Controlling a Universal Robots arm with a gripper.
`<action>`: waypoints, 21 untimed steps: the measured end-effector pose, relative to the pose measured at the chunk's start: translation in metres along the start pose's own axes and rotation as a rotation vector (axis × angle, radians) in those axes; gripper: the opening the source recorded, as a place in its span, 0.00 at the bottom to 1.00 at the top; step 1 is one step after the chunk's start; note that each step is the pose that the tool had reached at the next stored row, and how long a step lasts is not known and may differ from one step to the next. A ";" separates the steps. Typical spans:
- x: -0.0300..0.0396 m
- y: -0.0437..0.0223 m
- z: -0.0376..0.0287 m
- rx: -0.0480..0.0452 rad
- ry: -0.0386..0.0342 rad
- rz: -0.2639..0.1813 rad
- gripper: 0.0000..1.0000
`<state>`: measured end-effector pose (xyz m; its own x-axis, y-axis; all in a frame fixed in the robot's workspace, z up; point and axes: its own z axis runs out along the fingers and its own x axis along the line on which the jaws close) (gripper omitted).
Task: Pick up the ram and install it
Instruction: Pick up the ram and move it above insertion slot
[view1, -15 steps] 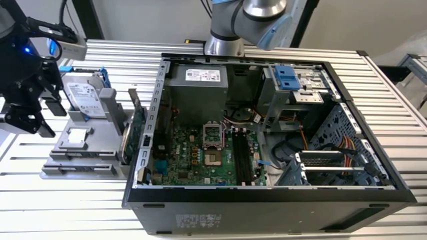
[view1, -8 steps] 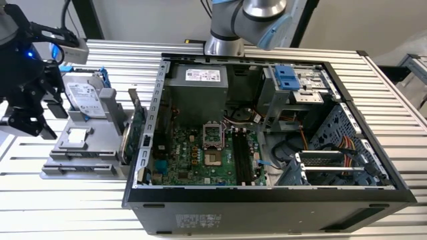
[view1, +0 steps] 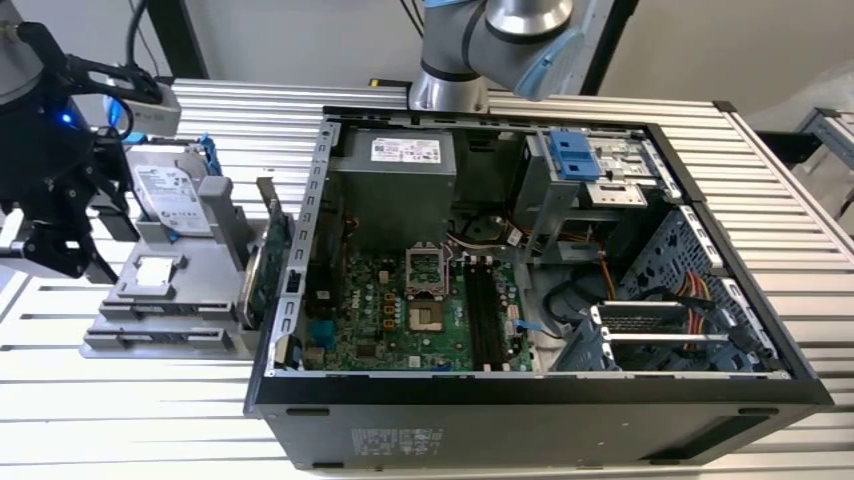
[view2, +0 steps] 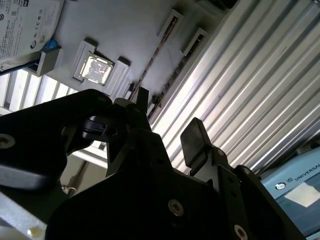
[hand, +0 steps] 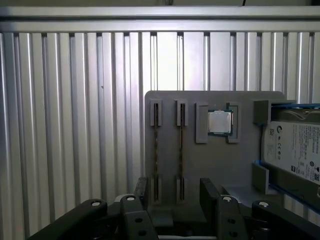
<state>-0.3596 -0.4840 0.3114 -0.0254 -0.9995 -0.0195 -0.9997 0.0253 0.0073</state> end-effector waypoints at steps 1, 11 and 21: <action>0.0000 0.0000 0.0009 0.0002 -0.0001 0.000 1.00; 0.0002 -0.0001 0.0093 0.0001 -0.0001 0.000 1.00; 0.0004 -0.0001 0.0182 0.0000 0.0000 0.000 1.00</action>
<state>-0.3596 -0.4840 0.2931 -0.0254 -0.9995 -0.0195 -0.9997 0.0253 0.0072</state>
